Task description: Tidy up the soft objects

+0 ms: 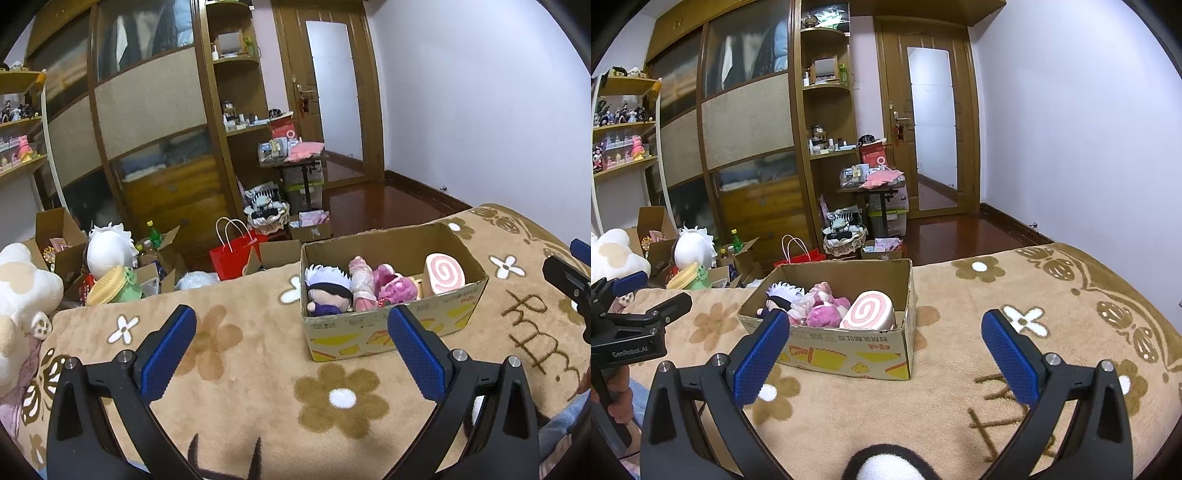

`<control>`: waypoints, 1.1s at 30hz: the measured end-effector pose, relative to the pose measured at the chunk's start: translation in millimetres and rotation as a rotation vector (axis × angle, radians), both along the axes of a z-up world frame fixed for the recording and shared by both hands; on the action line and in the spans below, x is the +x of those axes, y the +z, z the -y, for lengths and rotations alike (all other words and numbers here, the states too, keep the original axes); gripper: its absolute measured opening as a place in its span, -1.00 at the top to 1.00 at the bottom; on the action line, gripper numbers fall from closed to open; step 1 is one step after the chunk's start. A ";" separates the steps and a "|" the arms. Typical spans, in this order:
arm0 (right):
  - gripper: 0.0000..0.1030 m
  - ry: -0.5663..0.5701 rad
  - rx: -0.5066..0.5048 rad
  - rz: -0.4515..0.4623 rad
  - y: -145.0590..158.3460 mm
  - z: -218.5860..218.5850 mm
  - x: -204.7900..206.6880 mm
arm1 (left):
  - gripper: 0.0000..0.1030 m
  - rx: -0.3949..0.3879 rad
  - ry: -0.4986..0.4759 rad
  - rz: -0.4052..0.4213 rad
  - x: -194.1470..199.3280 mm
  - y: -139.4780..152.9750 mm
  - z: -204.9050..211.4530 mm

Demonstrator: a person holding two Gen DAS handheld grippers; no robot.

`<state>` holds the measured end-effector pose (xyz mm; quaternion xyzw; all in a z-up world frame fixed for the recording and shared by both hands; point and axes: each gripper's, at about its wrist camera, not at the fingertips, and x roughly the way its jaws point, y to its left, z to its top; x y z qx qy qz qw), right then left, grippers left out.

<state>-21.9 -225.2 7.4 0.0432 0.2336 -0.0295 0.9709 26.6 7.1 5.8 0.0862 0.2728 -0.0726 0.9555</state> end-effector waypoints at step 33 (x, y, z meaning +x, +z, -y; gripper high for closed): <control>-1.00 -0.006 0.005 -0.005 -1.1 0.1 -1.3 | -0.99 -0.012 0.004 -0.005 -1.4 1.5 -3.8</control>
